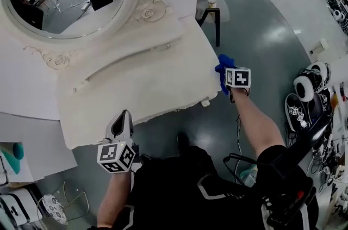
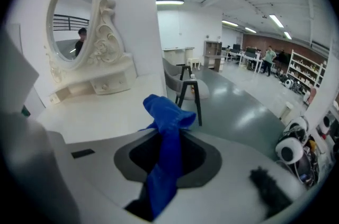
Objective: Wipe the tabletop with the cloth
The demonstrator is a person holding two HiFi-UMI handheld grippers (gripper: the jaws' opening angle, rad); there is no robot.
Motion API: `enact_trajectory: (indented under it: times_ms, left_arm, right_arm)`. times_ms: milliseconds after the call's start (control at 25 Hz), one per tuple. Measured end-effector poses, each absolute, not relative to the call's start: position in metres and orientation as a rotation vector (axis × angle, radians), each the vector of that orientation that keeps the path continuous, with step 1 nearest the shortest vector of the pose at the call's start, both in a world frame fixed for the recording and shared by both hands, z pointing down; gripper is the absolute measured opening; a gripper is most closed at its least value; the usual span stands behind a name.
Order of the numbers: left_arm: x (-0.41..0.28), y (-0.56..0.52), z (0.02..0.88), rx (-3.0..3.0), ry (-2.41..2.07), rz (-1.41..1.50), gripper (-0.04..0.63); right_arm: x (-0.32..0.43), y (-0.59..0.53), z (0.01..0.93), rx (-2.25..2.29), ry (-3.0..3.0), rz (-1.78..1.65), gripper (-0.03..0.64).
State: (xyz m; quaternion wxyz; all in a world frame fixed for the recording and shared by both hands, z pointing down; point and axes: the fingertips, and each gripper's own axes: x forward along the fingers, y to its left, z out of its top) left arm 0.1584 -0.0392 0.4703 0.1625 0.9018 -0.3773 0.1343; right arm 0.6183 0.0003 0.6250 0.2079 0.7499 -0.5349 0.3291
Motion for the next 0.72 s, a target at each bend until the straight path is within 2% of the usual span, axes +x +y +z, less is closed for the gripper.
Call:
enact_trajectory:
  times_ms: [160,320,720]
  left_arm:
    - [0.119,-0.053,0.469,2.532,-1.142,0.335,0.009]
    - [0.07,-0.053,0.464,2.509,-1.193,0.298,0.008]
    - [-0.104,-0.039,0.452,2.412,-1.403,0.148,0.008]
  right_arm:
    - [0.545,-0.039,0.587,2.029,-1.677,0.811,0.083]
    - [0.437,-0.075,0.549,1.94,-1.897,0.749,0.083]
    - [0.084,-0.135,0.479,1.397,-2.432,0.7,0.084]
